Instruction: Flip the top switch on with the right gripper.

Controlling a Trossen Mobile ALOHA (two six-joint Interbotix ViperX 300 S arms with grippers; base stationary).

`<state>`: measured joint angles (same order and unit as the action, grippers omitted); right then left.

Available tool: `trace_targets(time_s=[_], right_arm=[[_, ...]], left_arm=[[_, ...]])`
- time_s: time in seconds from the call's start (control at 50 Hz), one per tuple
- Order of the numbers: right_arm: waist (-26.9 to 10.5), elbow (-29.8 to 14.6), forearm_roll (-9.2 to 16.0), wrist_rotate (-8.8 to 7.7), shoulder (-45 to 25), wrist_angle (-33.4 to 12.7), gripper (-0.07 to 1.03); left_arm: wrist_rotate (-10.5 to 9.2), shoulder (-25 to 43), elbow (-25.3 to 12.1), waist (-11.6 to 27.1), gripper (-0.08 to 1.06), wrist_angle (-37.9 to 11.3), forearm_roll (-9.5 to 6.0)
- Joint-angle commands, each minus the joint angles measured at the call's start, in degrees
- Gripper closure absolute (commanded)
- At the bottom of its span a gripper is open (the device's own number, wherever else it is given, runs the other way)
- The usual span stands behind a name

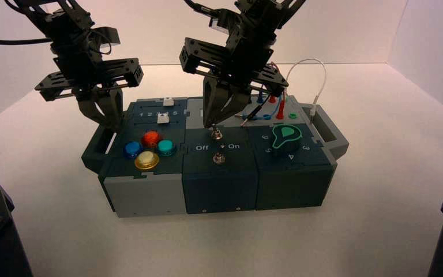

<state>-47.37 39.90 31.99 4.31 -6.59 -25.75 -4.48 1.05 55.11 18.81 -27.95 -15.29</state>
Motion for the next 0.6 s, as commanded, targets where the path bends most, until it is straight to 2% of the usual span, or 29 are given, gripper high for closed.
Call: trace_targets(time_s=[0.02, 0.16, 0.6], right_arm=[[-0.18, -0.97, 0.35, 0.26, 1.58, 0.18, 0.99], [-0.44, -1.93, 0.62, 0.26, 1.58, -0.18, 0.99], [-1.05, -1.23, 2.02, 0.26, 2.64, -1.67, 0.99]], left_arm=[[1.93, 2.20, -0.18, 0.26, 1.01, 1.67, 0.70], [1.85, 2.20, -0.18, 0.26, 1.01, 1.67, 0.70], [2.02, 2.20, -0.35, 0.26, 1.01, 1.67, 0.79]])
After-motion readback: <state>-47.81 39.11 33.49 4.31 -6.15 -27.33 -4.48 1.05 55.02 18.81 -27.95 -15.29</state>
